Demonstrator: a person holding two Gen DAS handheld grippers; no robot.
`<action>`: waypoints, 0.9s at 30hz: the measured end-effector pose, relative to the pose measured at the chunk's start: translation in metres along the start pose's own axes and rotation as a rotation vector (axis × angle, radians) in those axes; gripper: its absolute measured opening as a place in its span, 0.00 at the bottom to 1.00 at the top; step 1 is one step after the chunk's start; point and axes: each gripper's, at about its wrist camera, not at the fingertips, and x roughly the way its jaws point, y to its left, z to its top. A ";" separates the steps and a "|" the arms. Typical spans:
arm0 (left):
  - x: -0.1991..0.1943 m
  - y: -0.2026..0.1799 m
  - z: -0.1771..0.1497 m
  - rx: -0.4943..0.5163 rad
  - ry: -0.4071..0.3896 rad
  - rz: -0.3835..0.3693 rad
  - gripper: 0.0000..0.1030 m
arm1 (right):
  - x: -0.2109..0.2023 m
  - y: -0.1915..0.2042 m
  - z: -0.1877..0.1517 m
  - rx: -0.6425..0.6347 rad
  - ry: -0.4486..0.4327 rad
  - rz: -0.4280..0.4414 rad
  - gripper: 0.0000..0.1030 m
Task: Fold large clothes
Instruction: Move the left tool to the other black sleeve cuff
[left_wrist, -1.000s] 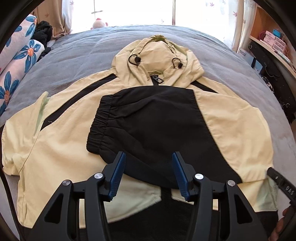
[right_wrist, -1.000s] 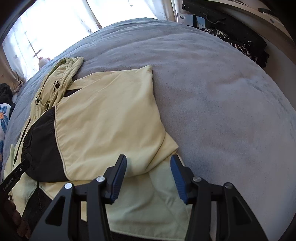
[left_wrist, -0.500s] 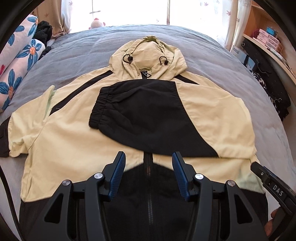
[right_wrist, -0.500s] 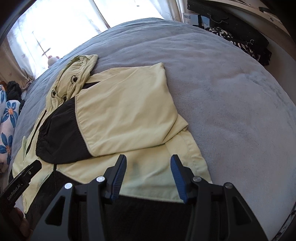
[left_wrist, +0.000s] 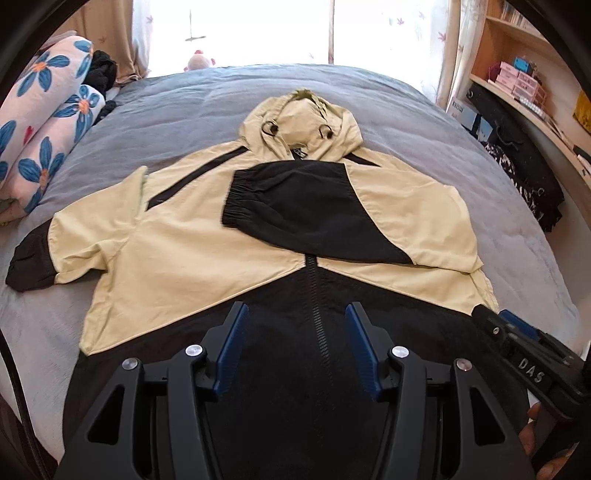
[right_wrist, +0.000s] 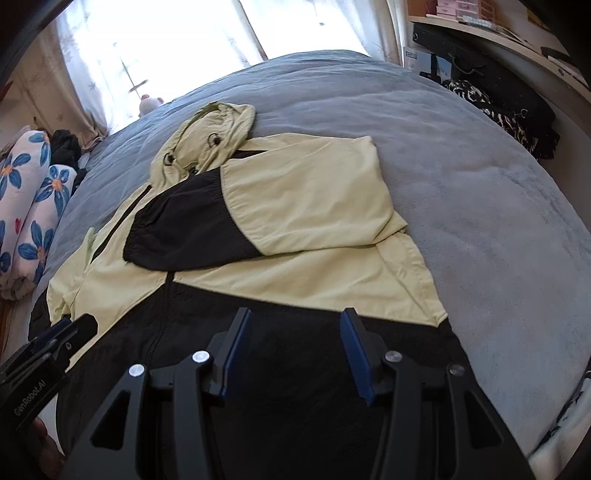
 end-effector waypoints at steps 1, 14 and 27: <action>-0.005 0.005 -0.001 -0.004 -0.009 0.002 0.52 | -0.002 0.005 -0.002 -0.010 0.001 0.003 0.48; -0.058 0.124 -0.012 -0.121 -0.095 0.112 0.57 | -0.022 0.100 -0.013 -0.155 -0.039 0.087 0.48; -0.075 0.229 -0.024 -0.241 -0.115 0.141 0.57 | -0.019 0.221 -0.026 -0.340 -0.042 0.185 0.48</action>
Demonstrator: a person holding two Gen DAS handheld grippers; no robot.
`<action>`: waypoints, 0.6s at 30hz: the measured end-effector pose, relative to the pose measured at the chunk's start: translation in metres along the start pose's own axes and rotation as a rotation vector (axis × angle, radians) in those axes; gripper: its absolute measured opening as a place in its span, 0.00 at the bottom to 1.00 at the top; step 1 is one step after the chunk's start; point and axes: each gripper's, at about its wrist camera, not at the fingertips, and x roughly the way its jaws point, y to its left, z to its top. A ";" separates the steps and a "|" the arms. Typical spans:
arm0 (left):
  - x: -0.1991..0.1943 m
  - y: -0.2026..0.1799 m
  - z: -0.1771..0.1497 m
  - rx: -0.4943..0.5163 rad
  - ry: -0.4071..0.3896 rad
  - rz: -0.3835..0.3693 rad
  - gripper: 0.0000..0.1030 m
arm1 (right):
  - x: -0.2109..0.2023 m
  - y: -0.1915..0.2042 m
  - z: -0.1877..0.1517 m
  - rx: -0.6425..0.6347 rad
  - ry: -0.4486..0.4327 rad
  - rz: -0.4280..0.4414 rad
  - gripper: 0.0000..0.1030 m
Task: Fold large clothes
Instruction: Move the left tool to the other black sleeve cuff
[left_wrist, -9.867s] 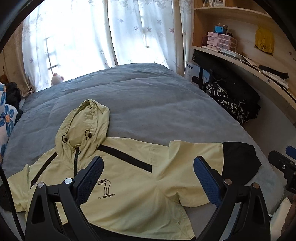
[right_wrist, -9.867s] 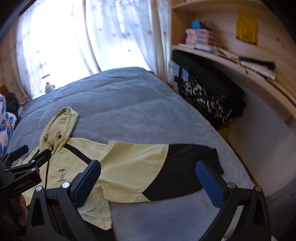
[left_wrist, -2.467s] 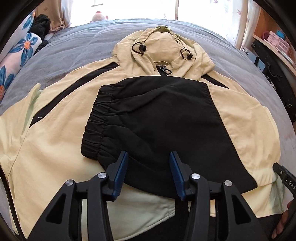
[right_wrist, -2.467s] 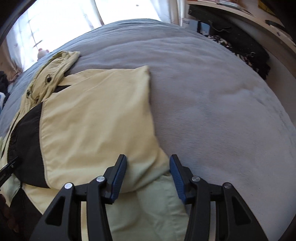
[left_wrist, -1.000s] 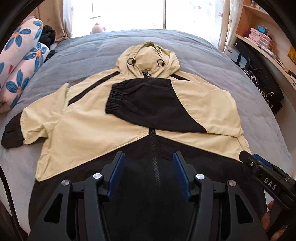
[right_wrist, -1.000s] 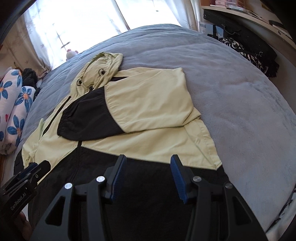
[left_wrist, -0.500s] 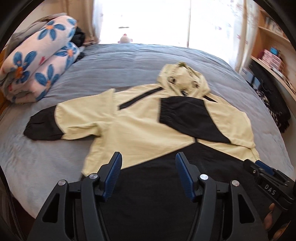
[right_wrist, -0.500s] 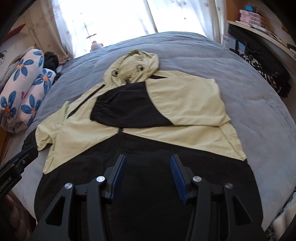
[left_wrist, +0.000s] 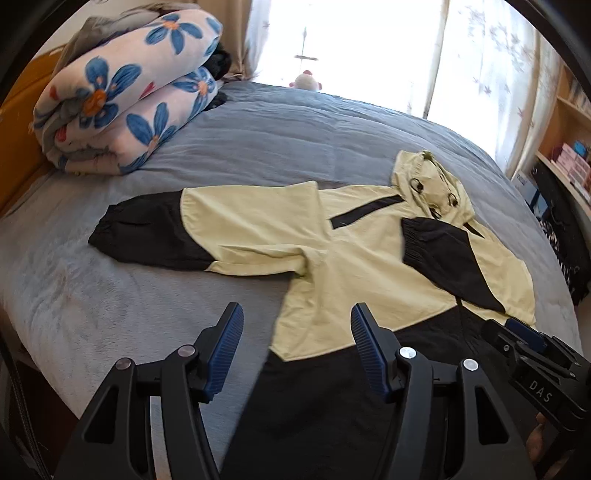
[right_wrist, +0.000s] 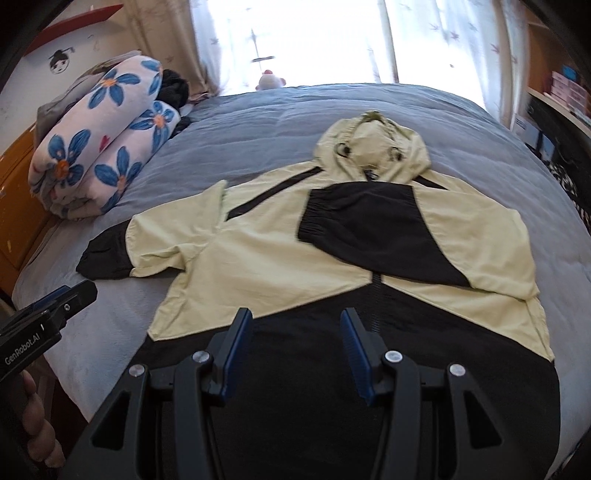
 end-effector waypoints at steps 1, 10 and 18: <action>-0.001 0.007 0.001 -0.010 -0.002 -0.002 0.57 | 0.002 0.008 0.002 -0.009 0.000 0.005 0.48; 0.024 0.074 0.013 -0.084 0.020 0.012 0.58 | 0.037 0.078 0.024 -0.119 -0.002 0.082 0.48; 0.090 0.155 0.029 -0.216 0.113 -0.039 0.58 | 0.088 0.133 0.044 -0.229 -0.019 0.066 0.48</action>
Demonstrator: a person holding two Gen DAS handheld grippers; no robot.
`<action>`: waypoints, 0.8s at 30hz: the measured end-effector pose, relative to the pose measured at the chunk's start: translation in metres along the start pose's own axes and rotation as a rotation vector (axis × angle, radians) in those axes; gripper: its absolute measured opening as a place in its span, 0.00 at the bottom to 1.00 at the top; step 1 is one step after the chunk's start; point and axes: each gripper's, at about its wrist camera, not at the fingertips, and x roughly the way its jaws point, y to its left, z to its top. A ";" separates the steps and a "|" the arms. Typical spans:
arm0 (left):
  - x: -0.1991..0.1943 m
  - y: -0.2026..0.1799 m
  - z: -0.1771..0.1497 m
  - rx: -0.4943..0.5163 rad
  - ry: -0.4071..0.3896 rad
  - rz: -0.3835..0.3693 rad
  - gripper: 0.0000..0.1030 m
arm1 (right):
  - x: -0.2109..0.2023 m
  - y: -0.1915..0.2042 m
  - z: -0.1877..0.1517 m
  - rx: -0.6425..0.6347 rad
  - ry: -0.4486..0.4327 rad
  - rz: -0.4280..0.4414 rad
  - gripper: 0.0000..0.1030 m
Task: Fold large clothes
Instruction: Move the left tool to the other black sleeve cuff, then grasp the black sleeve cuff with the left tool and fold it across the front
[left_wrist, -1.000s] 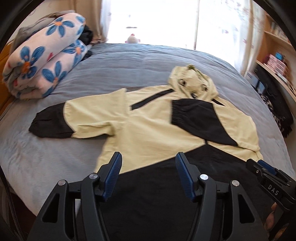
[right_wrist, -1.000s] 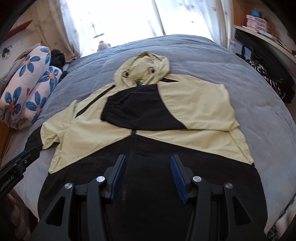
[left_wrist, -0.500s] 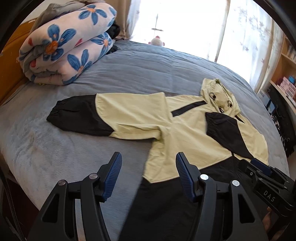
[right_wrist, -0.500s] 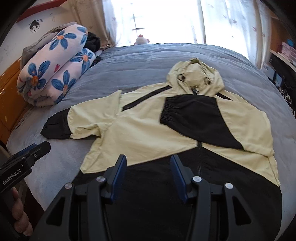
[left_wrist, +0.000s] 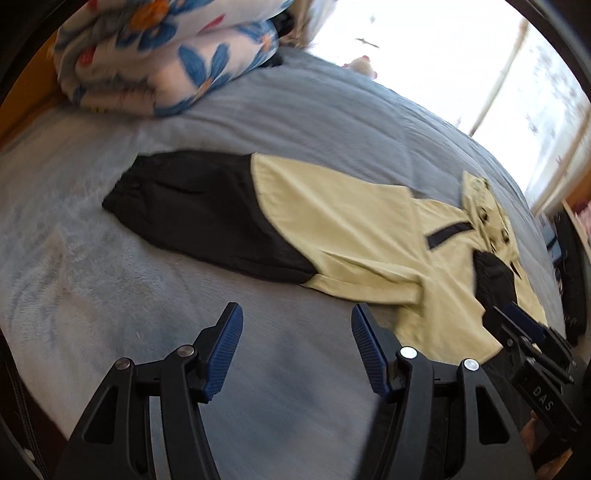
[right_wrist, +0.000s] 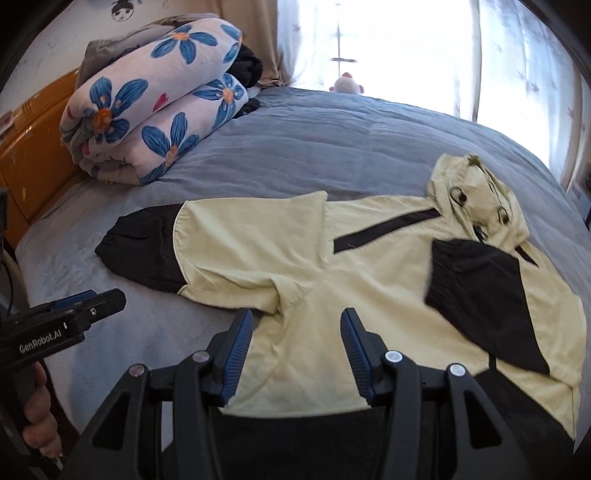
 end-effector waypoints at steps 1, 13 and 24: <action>0.008 0.010 0.004 -0.020 0.014 -0.002 0.58 | 0.006 0.004 0.003 -0.005 0.003 0.002 0.48; 0.091 0.124 0.037 -0.325 0.043 -0.184 0.58 | 0.066 0.023 0.012 -0.002 0.069 0.026 0.48; 0.119 0.129 0.065 -0.336 -0.049 -0.045 0.07 | 0.074 0.005 0.000 0.051 0.111 0.045 0.48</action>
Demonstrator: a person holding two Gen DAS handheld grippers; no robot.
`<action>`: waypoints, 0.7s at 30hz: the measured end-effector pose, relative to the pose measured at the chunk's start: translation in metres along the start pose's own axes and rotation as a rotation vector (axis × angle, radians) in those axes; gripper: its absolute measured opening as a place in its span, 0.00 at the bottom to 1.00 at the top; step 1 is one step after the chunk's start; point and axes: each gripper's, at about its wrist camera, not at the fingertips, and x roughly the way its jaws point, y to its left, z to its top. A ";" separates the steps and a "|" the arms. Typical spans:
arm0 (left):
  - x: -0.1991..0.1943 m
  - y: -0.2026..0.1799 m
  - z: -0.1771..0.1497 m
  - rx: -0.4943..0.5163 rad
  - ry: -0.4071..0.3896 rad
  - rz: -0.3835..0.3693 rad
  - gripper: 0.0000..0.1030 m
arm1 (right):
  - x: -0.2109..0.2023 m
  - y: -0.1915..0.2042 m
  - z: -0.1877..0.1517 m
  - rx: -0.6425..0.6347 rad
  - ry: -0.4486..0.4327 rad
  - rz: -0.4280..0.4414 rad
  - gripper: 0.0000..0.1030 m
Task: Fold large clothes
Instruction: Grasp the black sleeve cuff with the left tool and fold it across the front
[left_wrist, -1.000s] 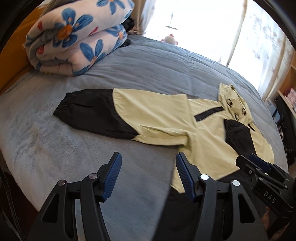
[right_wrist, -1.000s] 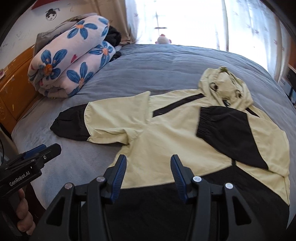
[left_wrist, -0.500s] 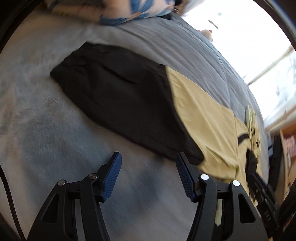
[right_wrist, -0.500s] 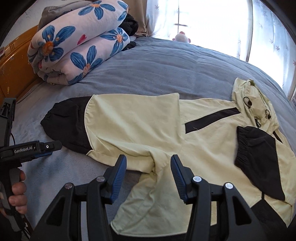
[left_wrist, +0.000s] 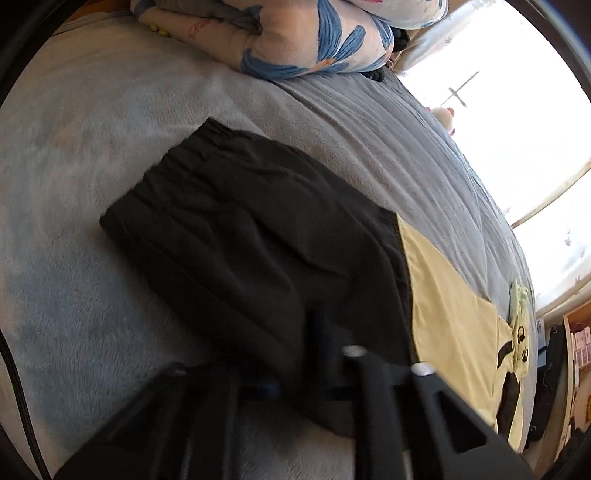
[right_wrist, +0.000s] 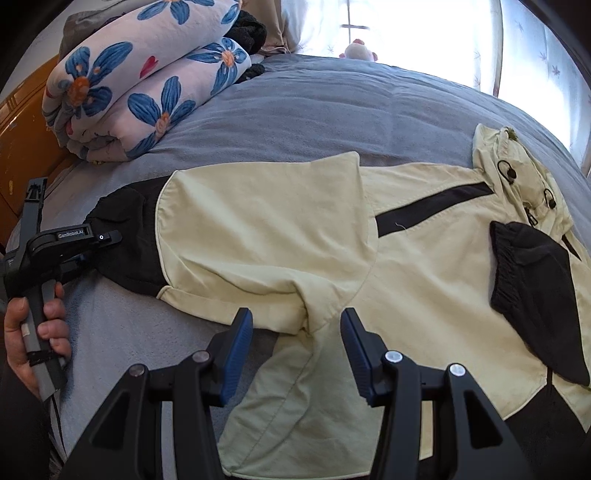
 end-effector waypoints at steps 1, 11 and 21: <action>-0.002 -0.006 0.000 0.012 -0.009 0.027 0.06 | -0.002 -0.003 -0.001 0.007 -0.001 0.002 0.48; -0.063 -0.169 -0.040 0.382 -0.149 -0.052 0.03 | -0.035 -0.061 -0.017 0.115 -0.040 -0.036 0.48; -0.038 -0.327 -0.173 0.692 0.032 -0.196 0.03 | -0.067 -0.159 -0.056 0.297 -0.051 -0.125 0.48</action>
